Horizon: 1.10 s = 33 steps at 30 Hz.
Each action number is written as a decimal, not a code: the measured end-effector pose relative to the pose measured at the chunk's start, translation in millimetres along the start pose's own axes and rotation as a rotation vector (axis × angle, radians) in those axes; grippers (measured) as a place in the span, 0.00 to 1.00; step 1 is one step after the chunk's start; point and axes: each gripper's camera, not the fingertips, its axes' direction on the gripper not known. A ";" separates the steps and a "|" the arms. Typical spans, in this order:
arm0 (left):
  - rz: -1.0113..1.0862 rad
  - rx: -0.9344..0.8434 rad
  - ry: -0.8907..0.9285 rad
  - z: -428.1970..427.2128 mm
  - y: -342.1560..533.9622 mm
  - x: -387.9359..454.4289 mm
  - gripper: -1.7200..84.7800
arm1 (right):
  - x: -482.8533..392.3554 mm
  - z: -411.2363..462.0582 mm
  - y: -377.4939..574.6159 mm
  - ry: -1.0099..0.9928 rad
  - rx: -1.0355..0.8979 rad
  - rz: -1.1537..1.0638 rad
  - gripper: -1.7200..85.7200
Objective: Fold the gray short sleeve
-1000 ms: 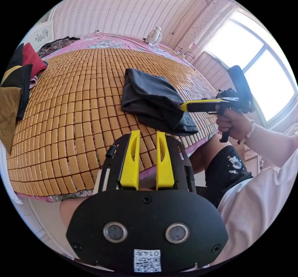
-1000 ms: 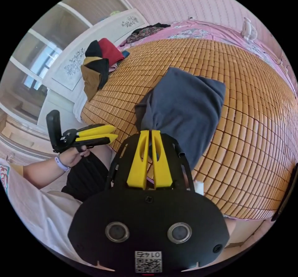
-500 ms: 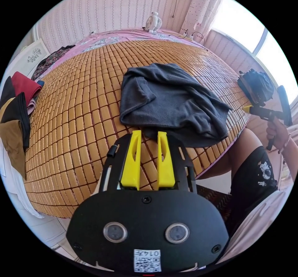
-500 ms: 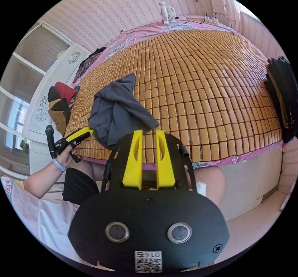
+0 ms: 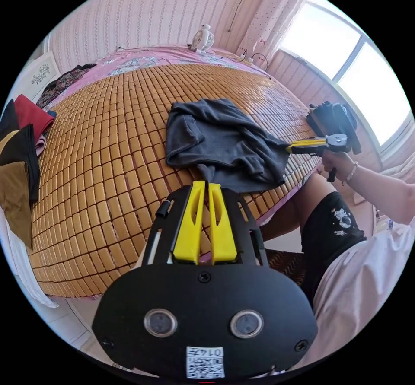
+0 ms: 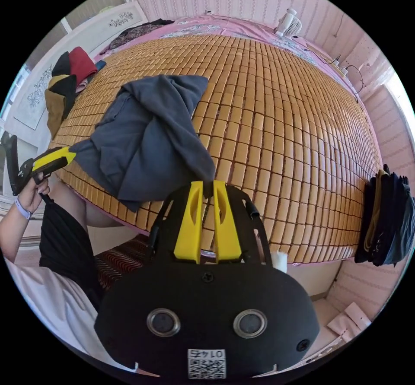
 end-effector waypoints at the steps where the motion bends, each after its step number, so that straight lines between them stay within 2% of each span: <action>1: -0.002 0.020 0.012 -8.2 3.4 -1.2 0.01 | 5.4 -12.9 7.9 -0.030 0.034 0.014 0.07; 5: -0.013 0.174 0.032 -76.4 24.5 -13.0 0.01 | 30.0 -89.3 44.9 -0.187 0.318 0.056 0.06; 10: -0.017 0.361 -0.023 -172.3 36.5 -30.5 0.01 | 52.9 -184.4 71.4 -0.313 0.544 0.075 0.05; 17: -0.015 0.784 0.037 -347.8 67.5 -48.4 0.01 | 54.7 -345.3 100.4 -0.440 0.852 -0.071 0.04; 21: 0.028 1.044 -0.041 -444.6 97.0 -29.1 0.01 | 46.5 -422.3 118.3 -0.454 0.990 -0.153 0.04; 25: 0.069 1.083 -0.122 -490.1 112.5 -4.7 0.01 | 24.0 -486.4 146.3 -0.408 1.094 -0.248 0.04; 27: 0.110 1.165 -0.052 -506.0 135.1 8.8 0.01 | 18.6 -507.4 170.8 -0.416 1.166 -0.283 0.04; 29: 0.123 1.232 -0.056 -513.3 158.1 18.5 0.01 | 15.6 -526.6 208.2 -0.420 1.238 -0.311 0.04; 33: 0.150 1.313 0.004 -527.9 205.0 28.3 0.01 | 14.4 -548.9 257.6 -0.383 1.285 -0.337 0.04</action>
